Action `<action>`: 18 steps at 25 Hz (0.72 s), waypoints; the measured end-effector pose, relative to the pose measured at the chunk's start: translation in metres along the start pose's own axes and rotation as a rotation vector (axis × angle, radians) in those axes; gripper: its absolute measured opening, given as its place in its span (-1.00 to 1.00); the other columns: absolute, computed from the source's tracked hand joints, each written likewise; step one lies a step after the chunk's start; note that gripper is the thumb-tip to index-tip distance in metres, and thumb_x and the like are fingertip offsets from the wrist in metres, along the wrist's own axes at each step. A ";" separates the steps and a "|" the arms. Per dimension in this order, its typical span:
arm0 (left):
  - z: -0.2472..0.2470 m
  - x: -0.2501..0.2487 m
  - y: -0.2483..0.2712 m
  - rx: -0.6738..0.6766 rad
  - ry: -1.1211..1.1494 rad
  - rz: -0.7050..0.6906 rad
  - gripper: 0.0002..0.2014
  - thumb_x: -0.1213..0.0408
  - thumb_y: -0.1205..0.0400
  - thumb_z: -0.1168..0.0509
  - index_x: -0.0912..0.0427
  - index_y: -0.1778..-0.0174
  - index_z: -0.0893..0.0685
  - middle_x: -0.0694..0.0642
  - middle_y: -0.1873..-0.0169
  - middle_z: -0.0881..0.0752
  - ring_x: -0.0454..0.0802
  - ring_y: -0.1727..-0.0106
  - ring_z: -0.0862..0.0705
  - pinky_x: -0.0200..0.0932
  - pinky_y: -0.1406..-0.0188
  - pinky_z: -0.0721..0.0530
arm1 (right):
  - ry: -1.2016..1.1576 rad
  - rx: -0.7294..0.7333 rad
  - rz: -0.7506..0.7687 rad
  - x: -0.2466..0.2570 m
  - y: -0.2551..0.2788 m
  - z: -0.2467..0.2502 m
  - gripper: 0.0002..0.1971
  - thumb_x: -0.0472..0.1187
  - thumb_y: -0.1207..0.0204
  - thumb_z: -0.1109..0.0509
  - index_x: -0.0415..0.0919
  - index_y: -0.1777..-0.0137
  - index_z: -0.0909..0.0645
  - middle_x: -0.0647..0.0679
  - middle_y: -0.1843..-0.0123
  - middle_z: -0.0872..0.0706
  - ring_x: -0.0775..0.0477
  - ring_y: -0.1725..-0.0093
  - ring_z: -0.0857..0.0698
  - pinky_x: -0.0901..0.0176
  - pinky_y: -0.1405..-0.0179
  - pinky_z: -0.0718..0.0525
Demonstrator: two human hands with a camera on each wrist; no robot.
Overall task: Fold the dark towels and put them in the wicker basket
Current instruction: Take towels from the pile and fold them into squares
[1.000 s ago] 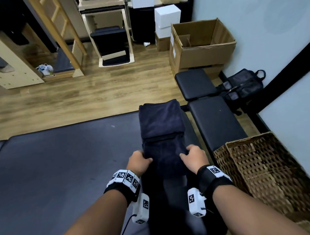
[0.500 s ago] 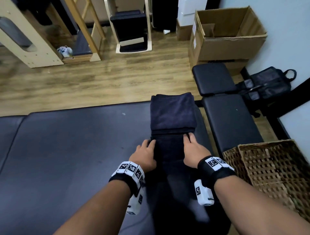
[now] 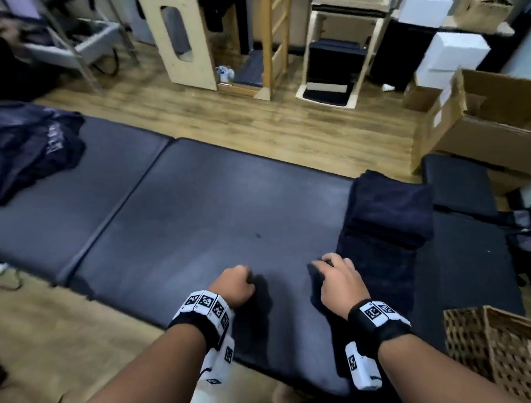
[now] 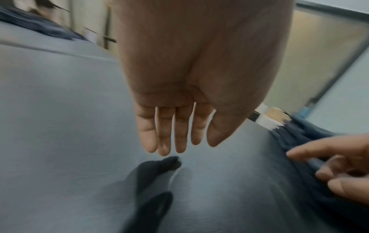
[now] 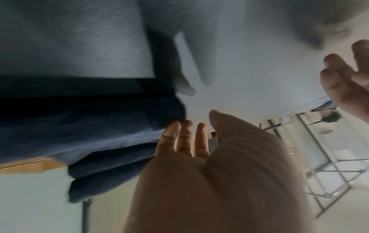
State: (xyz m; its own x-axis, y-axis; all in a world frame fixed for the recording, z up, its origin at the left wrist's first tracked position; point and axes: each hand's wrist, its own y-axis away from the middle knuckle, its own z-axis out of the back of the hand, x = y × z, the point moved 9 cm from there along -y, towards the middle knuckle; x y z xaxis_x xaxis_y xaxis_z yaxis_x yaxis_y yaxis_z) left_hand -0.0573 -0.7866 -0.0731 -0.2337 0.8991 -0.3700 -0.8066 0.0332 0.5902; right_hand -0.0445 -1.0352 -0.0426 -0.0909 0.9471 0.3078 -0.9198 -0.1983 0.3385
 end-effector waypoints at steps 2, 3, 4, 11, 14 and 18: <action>0.006 0.059 0.028 -0.043 0.055 0.082 -0.90 0.18 -0.54 -0.27 0.04 0.09 -0.64 0.20 -0.06 -0.76 0.21 -0.17 -0.70 -0.10 -0.06 -0.62 | 0.008 0.077 0.069 0.048 -0.001 -0.021 -0.48 -0.24 -0.47 -0.28 0.11 -0.44 -0.56 0.04 -0.39 -0.52 -0.20 -0.34 -0.53 -0.11 -0.30 -0.61; 0.007 0.095 0.047 -0.067 0.084 0.127 -0.95 0.17 -0.53 -0.28 0.01 0.14 -0.62 0.20 -0.04 -0.77 0.21 -0.15 -0.71 -0.10 -0.03 -0.61 | 0.019 0.128 0.105 0.077 0.000 -0.034 -0.52 -0.20 -0.49 -0.28 0.10 -0.42 -0.57 0.02 -0.37 -0.54 -0.21 -0.36 -0.54 -0.12 -0.33 -0.61; 0.004 0.129 0.068 -0.083 0.112 0.166 -0.95 0.16 -0.53 -0.29 0.01 0.15 -0.61 0.21 -0.04 -0.77 0.21 -0.14 -0.72 -0.10 -0.02 -0.61 | 0.037 0.181 0.136 0.103 0.004 -0.050 -0.57 -0.15 -0.50 -0.29 0.09 -0.38 -0.59 -0.01 -0.33 -0.57 -0.22 -0.37 -0.56 -0.13 -0.33 -0.61; -0.064 0.343 0.227 -0.139 0.400 0.473 -0.70 0.17 -0.56 -0.32 0.10 -0.19 -0.72 0.12 -0.17 -0.76 0.12 -0.20 -0.70 -0.16 -0.12 -0.62 | 0.278 0.474 0.362 0.258 0.046 -0.135 -0.63 0.13 -0.58 -0.34 0.00 -0.29 -0.69 -0.06 -0.23 -0.75 -0.16 -0.29 -0.71 0.08 -0.26 -0.64; -0.106 0.415 0.299 -0.184 0.580 0.600 -0.74 0.20 -0.56 -0.38 0.16 -0.14 -0.74 0.13 -0.04 -0.79 0.06 0.00 -0.70 -0.20 0.05 -0.59 | 0.381 0.642 0.402 0.311 0.066 -0.169 -0.57 0.26 -0.62 -0.32 0.01 -0.30 -0.68 -0.01 -0.22 -0.76 -0.08 -0.26 -0.71 0.13 -0.21 -0.62; -0.160 0.482 0.371 -0.245 0.875 0.781 -0.92 0.30 -0.60 -0.37 0.23 0.16 -0.70 0.16 0.33 -0.70 0.05 0.41 -0.63 -0.26 0.46 -0.56 | 0.493 0.774 0.408 0.361 0.064 -0.205 -0.52 0.31 -0.62 -0.29 0.00 -0.31 -0.68 0.03 -0.28 -0.74 -0.04 -0.26 -0.68 0.10 -0.23 -0.59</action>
State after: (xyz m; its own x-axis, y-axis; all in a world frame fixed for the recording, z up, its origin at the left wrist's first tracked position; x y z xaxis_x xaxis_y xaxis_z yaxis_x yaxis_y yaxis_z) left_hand -0.5563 -0.4107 -0.1475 -0.9198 0.0348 -0.3909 -0.3421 -0.5590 0.7553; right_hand -0.2144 -0.6541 -0.0925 -0.6529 0.7343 0.1857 -0.2977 -0.4742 0.8286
